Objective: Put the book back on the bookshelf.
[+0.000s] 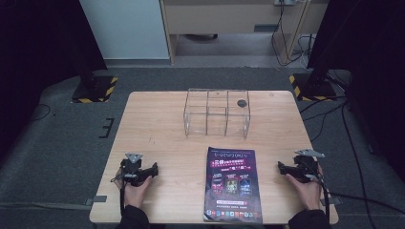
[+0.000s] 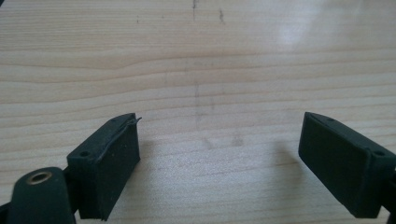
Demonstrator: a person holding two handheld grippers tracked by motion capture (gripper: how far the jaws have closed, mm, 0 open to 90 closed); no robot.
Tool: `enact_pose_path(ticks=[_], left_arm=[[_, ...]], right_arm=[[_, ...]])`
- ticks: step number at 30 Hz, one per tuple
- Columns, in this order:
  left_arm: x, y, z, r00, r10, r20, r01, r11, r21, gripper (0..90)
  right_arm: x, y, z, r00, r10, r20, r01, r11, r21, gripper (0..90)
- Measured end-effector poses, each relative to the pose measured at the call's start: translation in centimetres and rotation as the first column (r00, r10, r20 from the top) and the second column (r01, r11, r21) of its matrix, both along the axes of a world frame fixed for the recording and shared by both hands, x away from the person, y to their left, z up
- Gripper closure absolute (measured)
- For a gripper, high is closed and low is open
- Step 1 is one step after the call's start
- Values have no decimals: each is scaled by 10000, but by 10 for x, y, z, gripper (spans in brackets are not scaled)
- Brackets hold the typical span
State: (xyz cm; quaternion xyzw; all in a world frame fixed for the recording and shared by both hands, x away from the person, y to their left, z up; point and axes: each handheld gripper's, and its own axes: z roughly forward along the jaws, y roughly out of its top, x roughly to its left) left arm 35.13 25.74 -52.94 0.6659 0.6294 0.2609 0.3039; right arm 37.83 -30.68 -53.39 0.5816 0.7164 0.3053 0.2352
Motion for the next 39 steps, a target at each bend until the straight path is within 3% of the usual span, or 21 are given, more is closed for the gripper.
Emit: enact_pose_path(ticks=[3, 10, 25, 31, 36, 39], left_arm=[[-5, -4, 7, 9991, -89, 409, 94, 9999, -120, 143], [-13, -14, 16, 9942, -491, 955, 521, 9982, -299, 179], [-22, -35, 33, 9863, -1010, 1303, 1127, 9899, -861, 221], [-25, -47, 41, 9788, -1217, 1645, 1404, 9843, -1074, 236], [-28, -58, 46, 9723, -1542, 1757, 1740, 9793, -1034, 243], [-29, -63, 48, 9693, -1671, 1804, 1875, 9769, -1026, 253]], right_arm=[[-3, 2, 4, 9999, 24, 168, -25, 10000, 61, 105], [-9, 3, 10, 9990, -118, 429, 104, 9995, 310, 98], [-22, 9, 29, 9918, 126, 1269, -203, 9980, 596, 136], [-25, 17, 38, 9886, 254, 1485, -361, 9969, 697, 138], [-27, 24, 47, 9851, 371, 1681, -480, 9970, 611, 129], [-28, 26, 51, 9834, 360, 1777, -513, 9953, 824, 127]])
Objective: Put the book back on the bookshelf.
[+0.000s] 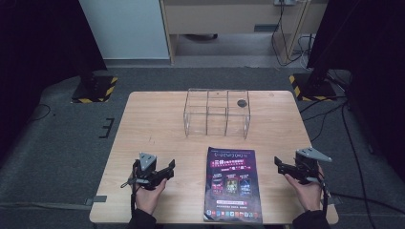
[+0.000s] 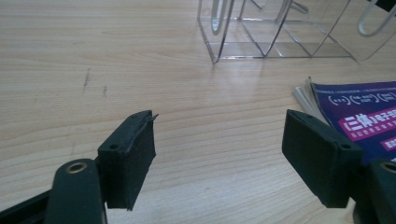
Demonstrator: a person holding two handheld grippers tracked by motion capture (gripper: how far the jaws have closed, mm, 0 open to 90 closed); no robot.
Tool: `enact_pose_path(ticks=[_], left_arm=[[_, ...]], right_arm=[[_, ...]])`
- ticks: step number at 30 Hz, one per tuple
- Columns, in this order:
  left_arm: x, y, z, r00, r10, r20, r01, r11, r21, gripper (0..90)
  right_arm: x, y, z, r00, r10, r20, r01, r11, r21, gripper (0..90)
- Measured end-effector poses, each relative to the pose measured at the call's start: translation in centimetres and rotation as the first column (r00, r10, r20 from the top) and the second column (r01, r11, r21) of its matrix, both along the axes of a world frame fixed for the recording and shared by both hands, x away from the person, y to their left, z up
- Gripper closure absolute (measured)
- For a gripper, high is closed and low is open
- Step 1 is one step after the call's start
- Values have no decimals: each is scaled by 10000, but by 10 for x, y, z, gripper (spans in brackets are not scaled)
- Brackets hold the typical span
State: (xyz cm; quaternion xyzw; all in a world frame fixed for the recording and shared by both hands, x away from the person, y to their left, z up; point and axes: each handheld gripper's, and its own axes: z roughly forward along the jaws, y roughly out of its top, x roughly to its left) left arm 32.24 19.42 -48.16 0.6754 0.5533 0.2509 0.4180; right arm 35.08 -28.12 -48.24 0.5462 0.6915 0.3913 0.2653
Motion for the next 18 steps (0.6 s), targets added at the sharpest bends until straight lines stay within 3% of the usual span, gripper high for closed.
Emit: enact_pose_path(ticks=[11, 18], left_arm=[[0, -17, 5, 9989, -451, 121, 449, 9989, 142, 284], [5, -26, 11, 9980, -552, 303, 553, 9985, -28, 284]], right_arm=[[0, 8, 9, 9994, 86, 326, -86, 10000, -7, 131], [2, 15, 14, 9988, 236, 421, -238, 9997, 37, 131]])
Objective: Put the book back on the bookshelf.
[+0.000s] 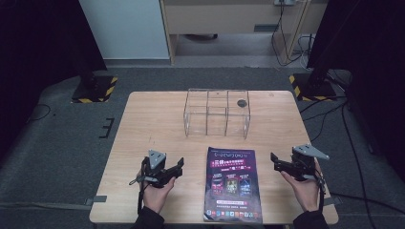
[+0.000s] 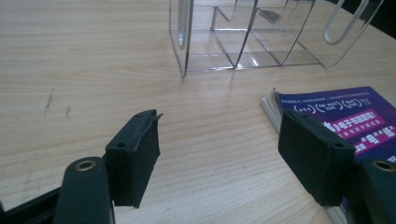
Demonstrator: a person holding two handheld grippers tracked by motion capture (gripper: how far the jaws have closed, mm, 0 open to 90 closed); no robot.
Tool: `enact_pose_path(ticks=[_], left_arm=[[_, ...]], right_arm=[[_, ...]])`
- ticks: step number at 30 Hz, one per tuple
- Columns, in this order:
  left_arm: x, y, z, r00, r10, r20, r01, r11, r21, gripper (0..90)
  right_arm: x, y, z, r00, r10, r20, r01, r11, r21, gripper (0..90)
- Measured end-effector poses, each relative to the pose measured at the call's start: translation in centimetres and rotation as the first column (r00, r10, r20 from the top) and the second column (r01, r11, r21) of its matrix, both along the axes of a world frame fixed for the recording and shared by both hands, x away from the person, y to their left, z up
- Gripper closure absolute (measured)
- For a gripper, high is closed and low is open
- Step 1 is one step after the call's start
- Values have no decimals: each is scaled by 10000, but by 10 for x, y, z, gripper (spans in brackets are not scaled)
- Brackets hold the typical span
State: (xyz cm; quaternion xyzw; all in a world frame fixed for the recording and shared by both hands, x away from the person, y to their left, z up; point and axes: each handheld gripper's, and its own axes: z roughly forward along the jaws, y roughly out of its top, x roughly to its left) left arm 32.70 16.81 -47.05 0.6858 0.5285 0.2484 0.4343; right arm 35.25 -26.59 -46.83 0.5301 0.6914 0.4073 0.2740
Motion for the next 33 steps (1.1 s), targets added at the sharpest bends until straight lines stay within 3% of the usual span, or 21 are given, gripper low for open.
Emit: enact_pose_path(ticks=[13, 33], left_arm=[[5, -22, 1, 9992, -390, -9, 390, 9992, 107, 288], [7, -62, -18, 9915, -1126, -656, 1151, 9928, 345, 332]], right_arm=[[1, 13, 0, 9995, 304, 126, -303, 9995, -93, 129], [-2, 26, -16, 9963, 845, -145, -846, 9964, -74, 142]])
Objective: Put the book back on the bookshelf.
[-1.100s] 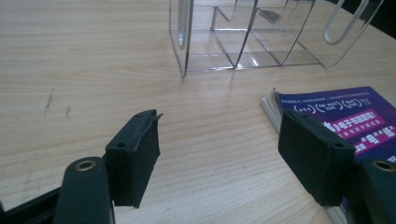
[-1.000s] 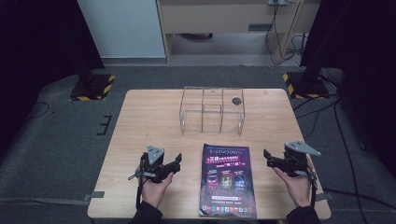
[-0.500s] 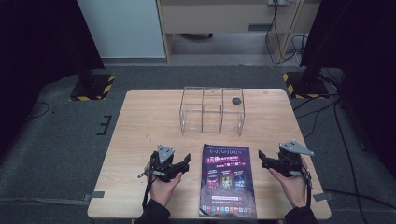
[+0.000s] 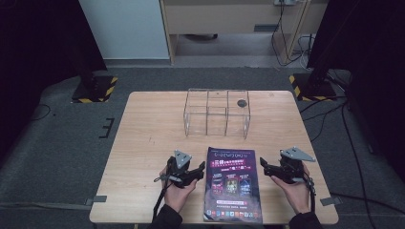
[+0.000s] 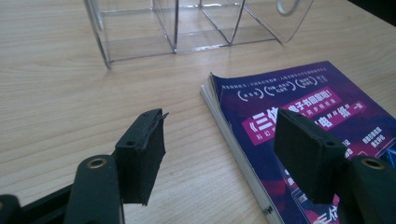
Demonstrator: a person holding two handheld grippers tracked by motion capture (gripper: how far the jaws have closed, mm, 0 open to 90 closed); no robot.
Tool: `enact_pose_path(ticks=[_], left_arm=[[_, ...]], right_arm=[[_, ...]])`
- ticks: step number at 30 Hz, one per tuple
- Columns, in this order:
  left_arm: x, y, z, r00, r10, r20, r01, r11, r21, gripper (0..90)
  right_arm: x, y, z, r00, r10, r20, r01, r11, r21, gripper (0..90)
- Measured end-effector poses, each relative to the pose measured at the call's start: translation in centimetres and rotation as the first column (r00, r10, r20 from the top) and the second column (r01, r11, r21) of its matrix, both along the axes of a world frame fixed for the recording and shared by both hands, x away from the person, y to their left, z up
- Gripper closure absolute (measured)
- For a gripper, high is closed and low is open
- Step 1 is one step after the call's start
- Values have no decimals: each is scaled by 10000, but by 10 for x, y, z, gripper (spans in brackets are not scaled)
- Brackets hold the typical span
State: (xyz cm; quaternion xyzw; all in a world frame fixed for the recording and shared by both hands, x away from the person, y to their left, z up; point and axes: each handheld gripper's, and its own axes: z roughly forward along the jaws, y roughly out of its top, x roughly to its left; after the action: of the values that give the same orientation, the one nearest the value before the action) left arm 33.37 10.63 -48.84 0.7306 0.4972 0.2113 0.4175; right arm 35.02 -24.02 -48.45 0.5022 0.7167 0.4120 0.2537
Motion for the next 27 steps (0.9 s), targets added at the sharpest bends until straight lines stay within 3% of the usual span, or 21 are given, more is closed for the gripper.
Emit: enact_pose_path(ticks=[22, 27], left_arm=[[1, -29, -26, 9959, -594, -678, 620, 9974, 371, 367], [2, -33, -32, 9939, -659, -881, 705, 9963, 496, 372]], right_arm=[[-5, 12, -24, 9972, 464, -583, -480, 9985, -269, 168], [-6, 14, -28, 9955, 609, -727, -620, 9980, -140, 180]])
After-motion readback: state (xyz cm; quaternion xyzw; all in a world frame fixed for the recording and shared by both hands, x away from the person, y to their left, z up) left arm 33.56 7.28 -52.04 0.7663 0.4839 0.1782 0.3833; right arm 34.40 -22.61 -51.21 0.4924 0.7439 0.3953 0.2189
